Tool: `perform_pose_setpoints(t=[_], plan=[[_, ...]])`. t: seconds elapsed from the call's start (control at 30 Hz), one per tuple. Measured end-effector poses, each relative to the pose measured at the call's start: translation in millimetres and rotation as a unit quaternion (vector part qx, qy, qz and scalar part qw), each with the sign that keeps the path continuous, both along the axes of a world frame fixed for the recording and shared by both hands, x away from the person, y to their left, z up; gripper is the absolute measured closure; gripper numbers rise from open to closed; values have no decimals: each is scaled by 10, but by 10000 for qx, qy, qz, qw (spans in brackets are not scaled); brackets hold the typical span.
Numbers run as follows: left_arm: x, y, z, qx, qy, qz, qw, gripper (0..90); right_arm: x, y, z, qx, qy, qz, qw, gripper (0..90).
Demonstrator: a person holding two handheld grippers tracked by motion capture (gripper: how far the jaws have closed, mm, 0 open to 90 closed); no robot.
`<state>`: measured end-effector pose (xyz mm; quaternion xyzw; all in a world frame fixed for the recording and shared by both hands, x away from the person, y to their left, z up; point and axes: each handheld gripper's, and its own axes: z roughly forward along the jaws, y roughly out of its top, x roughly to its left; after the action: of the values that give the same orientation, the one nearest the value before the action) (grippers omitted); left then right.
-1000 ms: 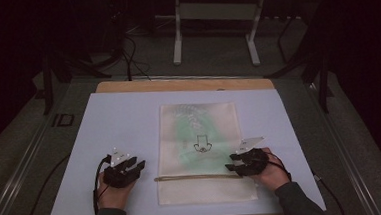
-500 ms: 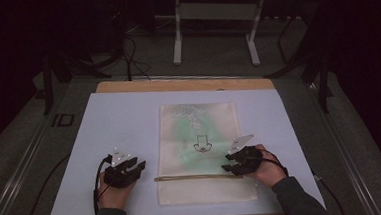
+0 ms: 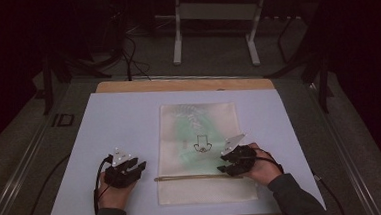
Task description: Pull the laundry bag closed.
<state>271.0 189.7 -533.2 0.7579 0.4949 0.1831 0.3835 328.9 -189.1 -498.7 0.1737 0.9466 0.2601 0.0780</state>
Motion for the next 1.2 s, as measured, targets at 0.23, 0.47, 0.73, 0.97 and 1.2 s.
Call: perform_pose_setpoints(t=[0.23,0.47,0.73,0.97,1.2], plan=[[3,-5,-4,11,19,-25,10000,606,5,60,22,-50,14,101,9999,558],[6,-11,-8,35,31,-53,10000,606,8,104,32,-67,31,167,9998,558],[9,-18,-13,50,47,-69,10000,605,7,169,46,-67,68,213,9997,558],[10,-20,-15,53,62,-89,9999,605,10,242,69,-88,61,312,9995,559],[10,-22,-16,58,63,-91,9999,604,8,313,84,-98,73,406,9991,567]])
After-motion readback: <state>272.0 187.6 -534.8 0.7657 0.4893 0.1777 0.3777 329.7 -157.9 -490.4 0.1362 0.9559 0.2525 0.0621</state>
